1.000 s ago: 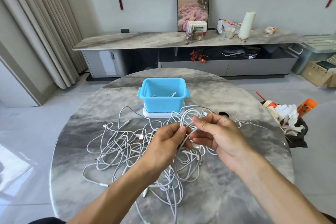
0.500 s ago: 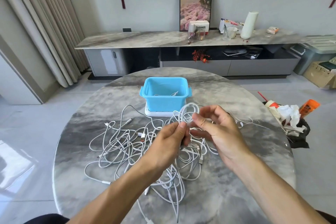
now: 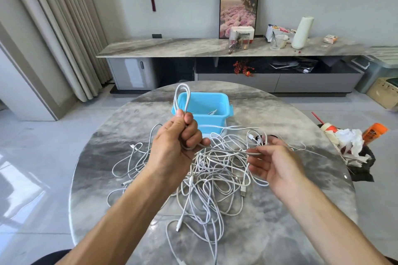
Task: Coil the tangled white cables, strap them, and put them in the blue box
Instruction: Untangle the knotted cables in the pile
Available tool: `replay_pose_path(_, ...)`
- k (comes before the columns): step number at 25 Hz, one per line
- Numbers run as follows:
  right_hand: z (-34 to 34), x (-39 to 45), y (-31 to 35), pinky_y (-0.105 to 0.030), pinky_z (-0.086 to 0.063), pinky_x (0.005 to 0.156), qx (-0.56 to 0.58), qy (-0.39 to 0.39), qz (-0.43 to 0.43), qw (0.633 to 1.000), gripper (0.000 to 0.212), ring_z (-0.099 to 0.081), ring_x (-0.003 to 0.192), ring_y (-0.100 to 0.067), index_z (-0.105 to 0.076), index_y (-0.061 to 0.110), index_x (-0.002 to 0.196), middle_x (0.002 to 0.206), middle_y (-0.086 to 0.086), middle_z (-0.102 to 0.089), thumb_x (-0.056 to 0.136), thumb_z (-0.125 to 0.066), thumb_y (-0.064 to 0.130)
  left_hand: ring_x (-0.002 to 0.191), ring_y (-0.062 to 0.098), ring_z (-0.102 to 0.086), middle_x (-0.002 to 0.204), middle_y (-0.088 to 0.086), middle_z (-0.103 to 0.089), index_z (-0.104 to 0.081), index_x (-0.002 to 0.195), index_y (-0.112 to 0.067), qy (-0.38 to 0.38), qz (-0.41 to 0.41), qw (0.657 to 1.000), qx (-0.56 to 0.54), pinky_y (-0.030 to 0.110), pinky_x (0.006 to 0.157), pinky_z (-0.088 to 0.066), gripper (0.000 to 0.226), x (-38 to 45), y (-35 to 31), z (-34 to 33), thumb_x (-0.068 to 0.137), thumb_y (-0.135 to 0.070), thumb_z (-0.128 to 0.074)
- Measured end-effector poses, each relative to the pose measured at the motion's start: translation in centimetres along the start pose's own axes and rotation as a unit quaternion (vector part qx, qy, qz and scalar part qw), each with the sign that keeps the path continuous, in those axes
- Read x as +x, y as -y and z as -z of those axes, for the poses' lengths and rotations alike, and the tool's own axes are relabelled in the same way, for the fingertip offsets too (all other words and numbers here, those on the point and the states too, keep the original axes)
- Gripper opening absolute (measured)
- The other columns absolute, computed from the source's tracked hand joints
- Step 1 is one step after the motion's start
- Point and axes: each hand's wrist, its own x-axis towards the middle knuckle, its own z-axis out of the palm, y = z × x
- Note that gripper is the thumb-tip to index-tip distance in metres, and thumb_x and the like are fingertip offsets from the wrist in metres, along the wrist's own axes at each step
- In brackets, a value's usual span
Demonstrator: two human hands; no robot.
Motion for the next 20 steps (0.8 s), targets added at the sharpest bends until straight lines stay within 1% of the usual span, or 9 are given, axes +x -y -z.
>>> replay_pose_path(3, -0.3, -0.6, 0.6, -0.027, -0.052, 0.042, -0.028, 0.015, 0.081, 0.996, 0.053, -0.061, 0.046, -0.022, -0.053, 0.032, 0.124, 0.071, -0.018, -0.072, 0.091, -0.048, -0.009, 0.041, 0.006, -0.024, 0.056, -0.004, -0.031, -0.045, 0.076, -0.016, -0.034, -0.006, 0.999, 0.039, 0.017, 0.038, -0.026, 0.032, 0.7, -0.2, 0.6, 0.105, -0.027, -0.036)
replay_pose_path(5, -0.4, -1.4, 1.5, -0.028, -0.055, 0.048, -0.052, 0.081, 0.118, 0.988, 0.042, -0.066, 0.055, -0.024, -0.063, 0.023, 0.118, 0.08, -0.019, -0.074, 0.091, -0.05, -0.007, 0.041, 0.009, -0.031, 0.058, 0.001, -0.048, -0.048, 0.076, -0.015, -0.044, -0.051, 0.976, 0.208, 0.019, 0.038, -0.025, 0.034, 0.9, -0.1, 1.3, 0.106, -0.026, -0.037)
replay_pose_path(8, 0.3, -1.6, 2.6, -0.03, -0.057, 0.067, -0.131, 0.155, 0.186, 0.961, 0.023, -0.072, 0.089, -0.024, -0.066, 0.008, 0.105, 0.098, -0.011, -0.077, 0.088, -0.055, -0.002, 0.044, 0.013, -0.041, 0.058, -0.002, -0.062, -0.055, 0.072, -0.012, 0.014, -0.133, 0.846, 0.516, 0.024, 0.045, -0.032, 0.039, 0.6, 0.5, 1.7, 0.106, -0.024, -0.039)
replay_pose_path(9, 0.7, -1.3, 2.8, -0.031, -0.057, 0.072, -0.206, 0.155, 0.226, 0.939, 0.022, -0.072, 0.095, -0.02, -0.065, 0.011, 0.104, 0.1, -0.004, -0.077, 0.087, -0.057, -0.001, 0.045, 0.009, -0.045, 0.058, -0.003, -0.065, -0.056, 0.071, -0.012, 0.045, -0.145, 0.8, 0.581, 0.023, 0.05, -0.035, 0.038, 0.4, 0.7, 1.7, 0.105, -0.022, -0.041)
replay_pose_path(11, 1.7, -0.7, 2.8, -0.038, -0.056, 0.074, -0.398, 0.101, 0.339, 0.847, 0.015, -0.072, 0.087, -0.015, -0.066, 0.022, 0.099, 0.094, 0.012, -0.077, 0.092, -0.062, 0.009, 0.051, 0.002, -0.051, 0.061, -0.004, -0.068, -0.054, 0.073, -0.012, 0.104, -0.139, 0.735, 0.655, 0.017, 0.057, -0.036, 0.033, 0.1, 1.1, 1.6, 0.103, -0.02, -0.044)
replay_pose_path(12, 2.2, -0.5, 2.9, -0.039, -0.056, 0.072, -0.455, 0.064, 0.383, 0.801, 0.009, -0.072, 0.079, -0.012, -0.067, 0.025, 0.094, 0.086, 0.015, -0.076, 0.093, -0.066, 0.016, 0.055, 0.001, -0.053, 0.063, -0.003, -0.069, -0.053, 0.074, -0.012, 0.123, -0.13, 0.716, 0.675, 0.014, 0.059, -0.035, 0.031, 0.0, 1.2, 1.6, 0.103, -0.02, -0.044)
replay_pose_path(14, 3.0, -0.2, 3.3, -0.034, -0.053, 0.065, -0.486, 0.016, 0.439, 0.756, 0.004, -0.067, 0.066, -0.009, -0.071, 0.029, 0.085, 0.071, 0.012, -0.072, 0.088, -0.07, 0.031, 0.06, 0.0, -0.053, 0.069, -0.004, -0.069, -0.052, 0.076, -0.011, 0.131, -0.138, 0.709, 0.68, 0.013, 0.062, -0.035, 0.03, -0.1, 1.3, 1.8, 0.103, -0.021, -0.044)
replay_pose_path(17, 3.4, -0.1, 4.2, -0.016, -0.042, 0.065, -0.45, -0.012, 0.47, 0.76, 0.007, -0.059, 0.073, -0.008, -0.074, 0.029, 0.083, 0.077, 0.009, -0.063, 0.083, -0.071, 0.035, 0.065, 0.005, -0.049, 0.07, -0.007, -0.054, -0.052, 0.079, -0.009, 0.118, -0.187, 0.717, 0.661, 0.018, 0.064, -0.035, 0.029, 0.0, 1.2, 1.9, 0.103, -0.022, -0.042)
replay_pose_path(20, 2.4, -0.4, 3.4, -0.019, -0.049, 0.059, -0.328, 0.054, 0.382, 0.862, 0.01, -0.059, 0.056, -0.011, -0.073, 0.019, 0.083, 0.057, 0.007, -0.057, 0.09, -0.069, 0.013, 0.064, 0.006, -0.054, 0.067, -0.006, -0.063, -0.053, 0.079, -0.01, 0.181, -0.149, 0.71, 0.664, 0.015, 0.064, -0.037, 0.03, -0.2, 1.6, 1.8, 0.104, -0.023, -0.041)
